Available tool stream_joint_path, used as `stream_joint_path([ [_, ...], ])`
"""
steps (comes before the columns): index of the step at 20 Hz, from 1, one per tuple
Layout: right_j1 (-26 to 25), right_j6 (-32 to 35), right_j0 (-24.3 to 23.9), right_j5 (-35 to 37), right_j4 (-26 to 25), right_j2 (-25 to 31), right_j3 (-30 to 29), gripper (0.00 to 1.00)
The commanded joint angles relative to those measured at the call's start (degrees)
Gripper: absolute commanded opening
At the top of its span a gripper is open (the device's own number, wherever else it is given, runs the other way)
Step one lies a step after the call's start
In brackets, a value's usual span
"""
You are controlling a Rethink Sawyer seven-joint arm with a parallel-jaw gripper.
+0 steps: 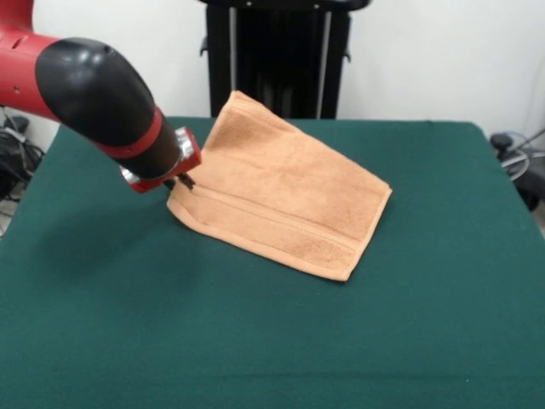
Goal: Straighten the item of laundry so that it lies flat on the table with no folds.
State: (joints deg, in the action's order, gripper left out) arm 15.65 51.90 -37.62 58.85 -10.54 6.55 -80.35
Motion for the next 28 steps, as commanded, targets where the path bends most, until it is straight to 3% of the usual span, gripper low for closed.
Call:
stream_joint_path([
  [1,-3.8,3.2,0.6,2.1,-1.9,2.1,3.2,0.00],
  [28,-10.1,-2.5,-1.1,10.9,-3.3,4.0,15.0,0.00],
])
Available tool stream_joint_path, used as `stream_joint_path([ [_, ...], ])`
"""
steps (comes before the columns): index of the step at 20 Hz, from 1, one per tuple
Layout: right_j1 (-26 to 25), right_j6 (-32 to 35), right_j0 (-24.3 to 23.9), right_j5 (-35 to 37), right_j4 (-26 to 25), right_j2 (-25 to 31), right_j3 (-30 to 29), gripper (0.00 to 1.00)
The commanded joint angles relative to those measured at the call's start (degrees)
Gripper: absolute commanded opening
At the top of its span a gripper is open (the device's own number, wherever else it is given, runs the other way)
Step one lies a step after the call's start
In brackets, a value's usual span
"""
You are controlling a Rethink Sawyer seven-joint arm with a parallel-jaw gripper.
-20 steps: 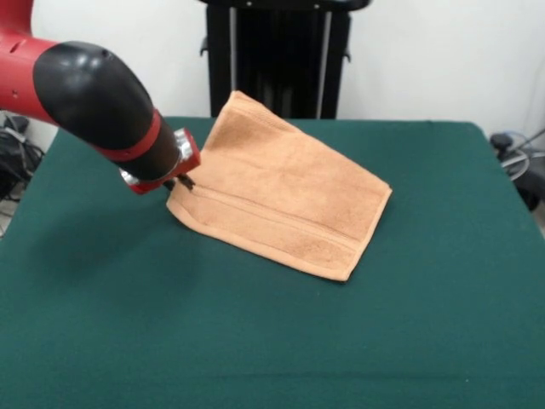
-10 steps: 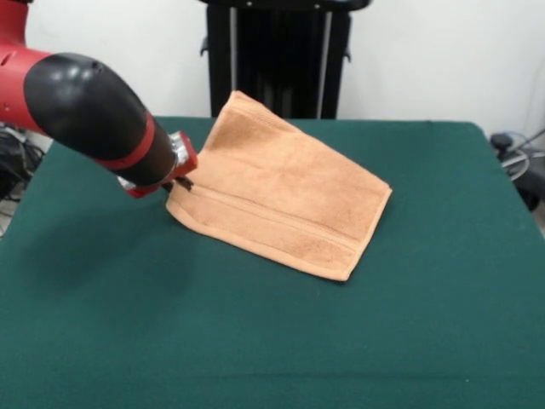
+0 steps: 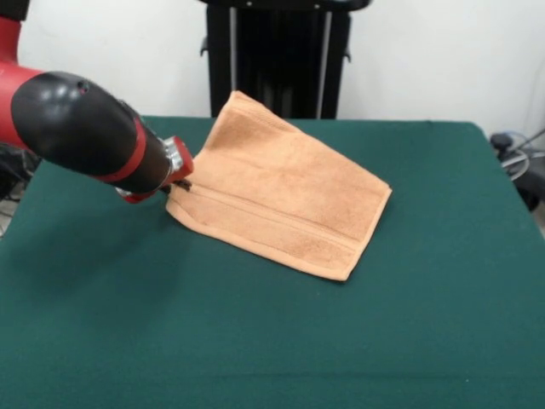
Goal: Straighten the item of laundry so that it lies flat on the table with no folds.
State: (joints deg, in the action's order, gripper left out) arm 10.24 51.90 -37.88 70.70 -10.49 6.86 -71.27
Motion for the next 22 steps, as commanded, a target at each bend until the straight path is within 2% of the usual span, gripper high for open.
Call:
stream_joint_path([
  [1,-4.7,-2.6,-0.9,-0.7,-3.4,3.7,6.0,0.00],
  [22,-9.0,-6.9,-2.1,6.0,-4.8,4.8,15.0,0.00],
])
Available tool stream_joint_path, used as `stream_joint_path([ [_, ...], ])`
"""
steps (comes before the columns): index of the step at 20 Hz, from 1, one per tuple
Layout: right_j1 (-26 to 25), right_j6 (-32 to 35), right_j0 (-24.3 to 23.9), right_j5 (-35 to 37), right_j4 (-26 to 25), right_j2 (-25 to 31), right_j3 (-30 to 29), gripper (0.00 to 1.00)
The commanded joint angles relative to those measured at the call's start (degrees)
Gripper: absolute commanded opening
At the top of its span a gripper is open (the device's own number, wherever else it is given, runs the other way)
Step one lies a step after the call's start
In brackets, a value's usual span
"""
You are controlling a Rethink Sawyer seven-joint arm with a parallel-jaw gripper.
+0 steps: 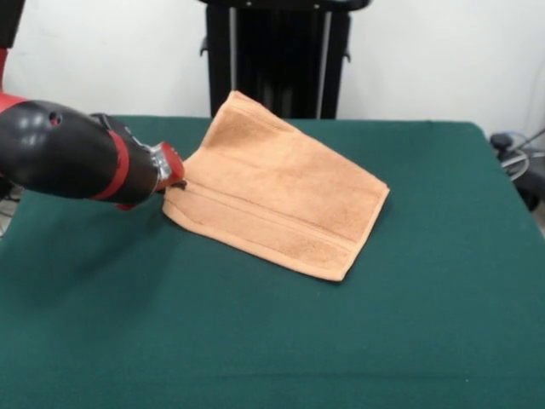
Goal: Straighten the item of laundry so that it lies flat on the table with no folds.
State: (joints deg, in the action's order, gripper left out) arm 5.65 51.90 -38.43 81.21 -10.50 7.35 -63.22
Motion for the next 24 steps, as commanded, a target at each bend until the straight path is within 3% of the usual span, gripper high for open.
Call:
stream_joint_path([
  [1,-4.8,-7.1,-1.7,-4.3,-5.0,4.4,7.4,0.00],
  [24,-7.5,-9.1,-2.3,-1.1,-5.4,5.2,12.0,0.00],
])
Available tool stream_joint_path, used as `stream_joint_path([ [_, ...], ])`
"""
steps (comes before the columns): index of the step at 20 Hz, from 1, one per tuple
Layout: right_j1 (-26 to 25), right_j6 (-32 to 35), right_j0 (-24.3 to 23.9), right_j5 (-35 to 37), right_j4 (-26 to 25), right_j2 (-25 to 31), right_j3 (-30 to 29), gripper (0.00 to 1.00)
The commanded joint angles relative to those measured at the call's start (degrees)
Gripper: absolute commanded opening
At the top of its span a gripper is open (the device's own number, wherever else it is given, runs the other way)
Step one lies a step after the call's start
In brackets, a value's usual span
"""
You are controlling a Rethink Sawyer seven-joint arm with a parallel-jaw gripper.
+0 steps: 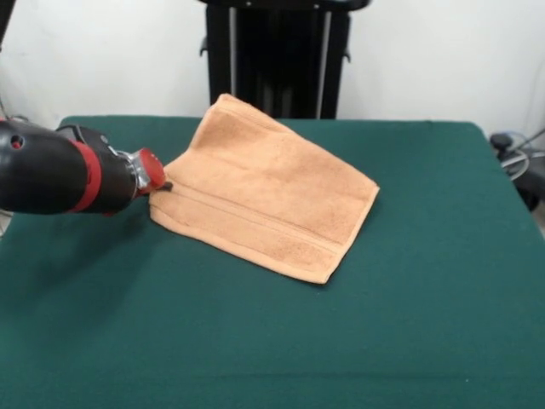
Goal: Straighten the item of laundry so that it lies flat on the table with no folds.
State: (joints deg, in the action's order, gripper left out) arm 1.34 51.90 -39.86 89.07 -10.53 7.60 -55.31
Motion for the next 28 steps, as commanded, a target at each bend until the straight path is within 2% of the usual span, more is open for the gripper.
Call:
stream_joint_path([
  [1,-3.5,-9.3,-0.9,-8.6,-5.4,5.0,4.6,0.00],
  [28,-7.5,-13.4,-1.4,-3.1,-6.9,6.0,12.0,0.00],
])
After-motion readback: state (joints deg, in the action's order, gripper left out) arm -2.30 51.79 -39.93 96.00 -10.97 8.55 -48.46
